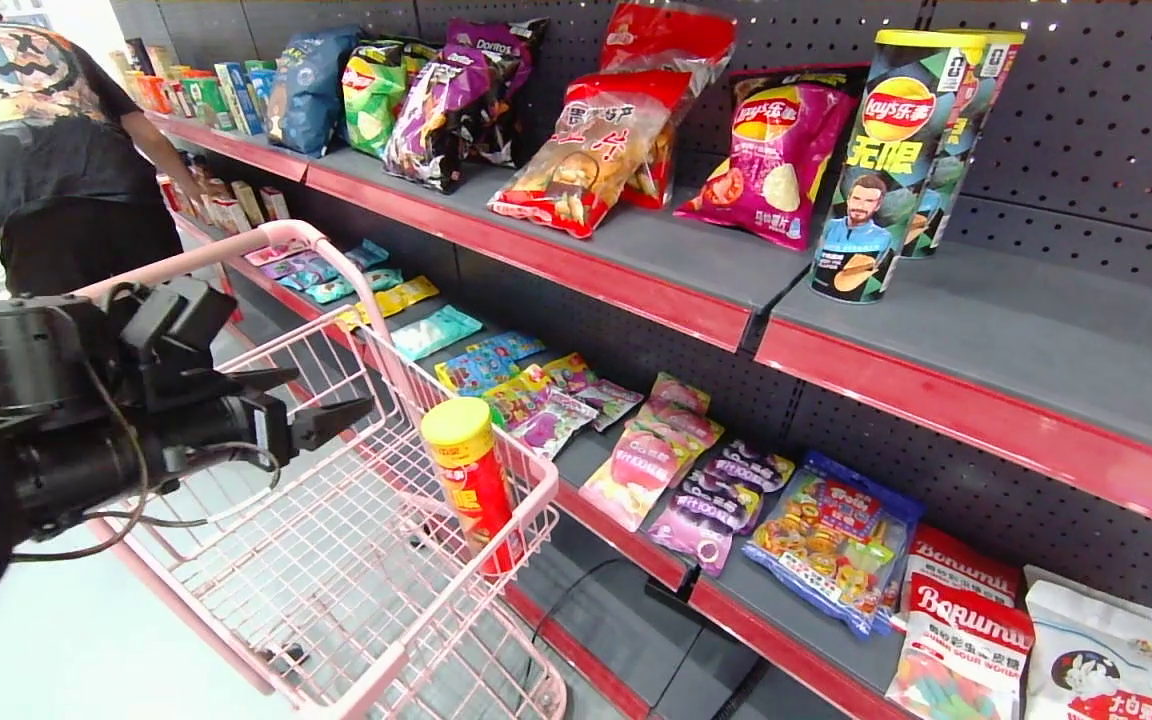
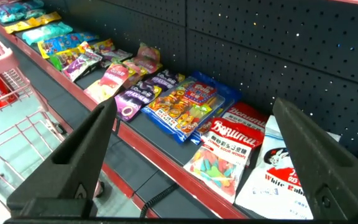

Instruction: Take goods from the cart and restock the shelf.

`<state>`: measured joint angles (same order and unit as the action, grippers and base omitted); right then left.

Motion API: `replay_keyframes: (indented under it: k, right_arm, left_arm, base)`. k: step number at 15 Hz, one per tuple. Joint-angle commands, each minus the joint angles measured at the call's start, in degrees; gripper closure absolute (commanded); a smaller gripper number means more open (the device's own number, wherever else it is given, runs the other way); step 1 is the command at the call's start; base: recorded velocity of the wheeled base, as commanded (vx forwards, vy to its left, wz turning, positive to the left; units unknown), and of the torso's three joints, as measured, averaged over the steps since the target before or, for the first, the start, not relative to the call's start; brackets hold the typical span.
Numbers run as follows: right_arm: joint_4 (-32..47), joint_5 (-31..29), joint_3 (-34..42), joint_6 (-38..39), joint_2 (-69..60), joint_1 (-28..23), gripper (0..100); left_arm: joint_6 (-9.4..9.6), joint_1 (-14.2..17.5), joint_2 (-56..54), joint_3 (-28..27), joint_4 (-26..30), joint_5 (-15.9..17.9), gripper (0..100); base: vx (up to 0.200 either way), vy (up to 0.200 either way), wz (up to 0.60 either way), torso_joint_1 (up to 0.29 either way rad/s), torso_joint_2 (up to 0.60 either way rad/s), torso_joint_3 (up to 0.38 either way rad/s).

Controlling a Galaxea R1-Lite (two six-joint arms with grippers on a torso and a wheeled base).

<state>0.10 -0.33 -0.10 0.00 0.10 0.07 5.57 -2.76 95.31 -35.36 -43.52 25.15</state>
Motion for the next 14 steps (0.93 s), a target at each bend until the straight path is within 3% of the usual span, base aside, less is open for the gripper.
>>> replay_keyframes:
  k: [1,6,11,14]
  right_arm:
    - [-0.01,-0.02,0.01,0.0,-0.01,0.01,0]
    - [-0.01,0.07,0.01,0.0,-0.01,0.01,0]
    - [-0.01,0.15,0.01,0.0,-0.01,0.01,0]
    - [-0.01,0.15,0.01,0.0,-0.01,0.01,0]
  left_arm:
    - [1.2,-1.82,13.5,-0.32,-8.07,1.39,0]
    - [0.93,-7.26,18.78,-1.29,-8.6,1.48,0]
    - [0.84,-9.2,25.54,-4.63,-13.52,1.57,0]
    - [0.76,-9.99,28.09,-6.91,-13.7,1.57,0]
  base:
    - [0.0,0.0,0.0,0.0,0.0,0.0]
    - [0.0,0.0,0.0,0.0,0.0,0.0]
    - [0.0,0.0,0.0,0.0,0.0,0.0]
    - [0.0,0.0,0.0,0.0,0.0,0.0]
